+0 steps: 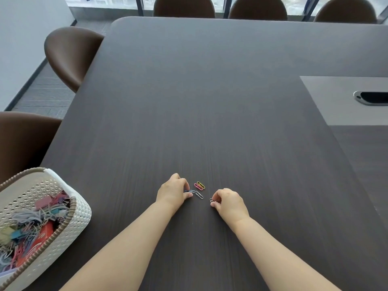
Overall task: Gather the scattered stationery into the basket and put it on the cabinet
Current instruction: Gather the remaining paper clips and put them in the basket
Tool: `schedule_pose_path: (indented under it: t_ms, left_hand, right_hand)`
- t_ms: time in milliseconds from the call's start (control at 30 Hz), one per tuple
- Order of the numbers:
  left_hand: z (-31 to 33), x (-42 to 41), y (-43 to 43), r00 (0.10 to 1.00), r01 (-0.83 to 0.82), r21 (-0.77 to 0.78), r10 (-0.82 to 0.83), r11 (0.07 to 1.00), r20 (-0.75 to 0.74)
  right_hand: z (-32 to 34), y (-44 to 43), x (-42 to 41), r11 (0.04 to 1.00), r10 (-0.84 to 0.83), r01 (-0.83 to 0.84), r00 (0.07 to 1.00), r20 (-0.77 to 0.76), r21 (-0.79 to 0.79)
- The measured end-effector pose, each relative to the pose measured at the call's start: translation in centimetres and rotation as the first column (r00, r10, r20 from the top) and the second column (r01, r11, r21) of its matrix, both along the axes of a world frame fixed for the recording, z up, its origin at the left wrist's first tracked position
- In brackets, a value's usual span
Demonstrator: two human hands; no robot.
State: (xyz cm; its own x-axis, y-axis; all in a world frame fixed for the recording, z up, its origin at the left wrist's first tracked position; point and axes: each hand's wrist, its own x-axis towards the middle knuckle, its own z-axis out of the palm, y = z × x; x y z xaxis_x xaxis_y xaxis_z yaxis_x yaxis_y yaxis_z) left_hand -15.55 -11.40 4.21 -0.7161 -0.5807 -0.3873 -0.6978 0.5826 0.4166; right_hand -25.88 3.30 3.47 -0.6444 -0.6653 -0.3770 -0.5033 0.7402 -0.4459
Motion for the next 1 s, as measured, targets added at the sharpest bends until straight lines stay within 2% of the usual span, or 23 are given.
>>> schedule_pose_path:
  t_ms: [133,233,333,433,500,600,667,733,800,867,933,1000]
  left_hand:
    - [0.1,-0.1,0.3,1.0,-0.009,-0.002,0.009,1.0,0.013]
    - [0.1,0.1,0.5,0.999,0.044,-0.055,-0.044,0.998,0.001]
    - [-0.1,0.8,0.6,0.994,0.087,-0.129,-0.094,0.988,-0.055]
    - [-0.4,1.8,0.5,0.989,0.042,-0.125,-0.06,0.991,-0.139]
    - [-0.4,2.6,0.2,0.981,-0.007,-0.096,-0.011,0.995,-0.192]
    - [-0.2,3.5,-0.4,0.975,-0.005,-0.094,-0.016,0.996,-0.221]
    - [-0.2,3.9,-0.8,0.978,0.008,-0.1,-0.028,0.995,-0.206]
    - [-0.3,4.1,-1.2,0.979,-0.008,-0.08,-0.008,0.997,-0.205]
    - [-0.4,4.3,-1.3,0.974,-0.034,-0.055,0.021,0.998,-0.226]
    - [-0.6,4.4,-1.4,0.968,-0.051,-0.039,0.04,0.998,-0.248]
    - [-0.7,4.4,-1.5,0.967,-0.048,-0.033,0.038,0.998,-0.253]
    - [-0.9,4.6,-1.5,0.969,-0.036,-0.03,0.027,0.999,-0.247]
  right_hand:
    - [0.5,-0.4,-0.2,0.996,-0.015,0.014,1.0,0.008,0.086]
    - [0.8,-0.7,-0.2,0.991,0.014,-0.015,1.0,0.013,0.131]
    - [0.9,-0.9,0.1,0.99,0.046,-0.046,0.999,0.002,0.134]
    - [0.8,-0.5,0.3,0.993,0.062,-0.062,0.998,-0.004,0.097]
    - [0.6,-0.3,0.2,1.0,-0.011,0.012,0.997,0.075,-0.006]
    - [0.6,-0.7,0.1,0.946,-0.149,0.239,0.921,0.361,-0.219]
    - [0.9,-1.4,0.0,0.903,-0.205,0.347,0.866,0.457,-0.253]
    - [1.2,-2.2,-0.1,0.88,-0.244,0.402,0.84,0.485,-0.254]
    - [1.4,-2.9,-0.3,0.871,-0.27,0.424,0.835,0.479,-0.248]
    - [1.4,-3.4,-0.3,0.903,-0.261,0.375,0.866,0.426,-0.21]
    - [1.3,-3.8,-0.3,0.967,-0.172,0.219,0.939,0.298,-0.13]
    - [1.2,-4.1,-0.3,1.0,0.0,0.003,0.997,0.076,-0.028]
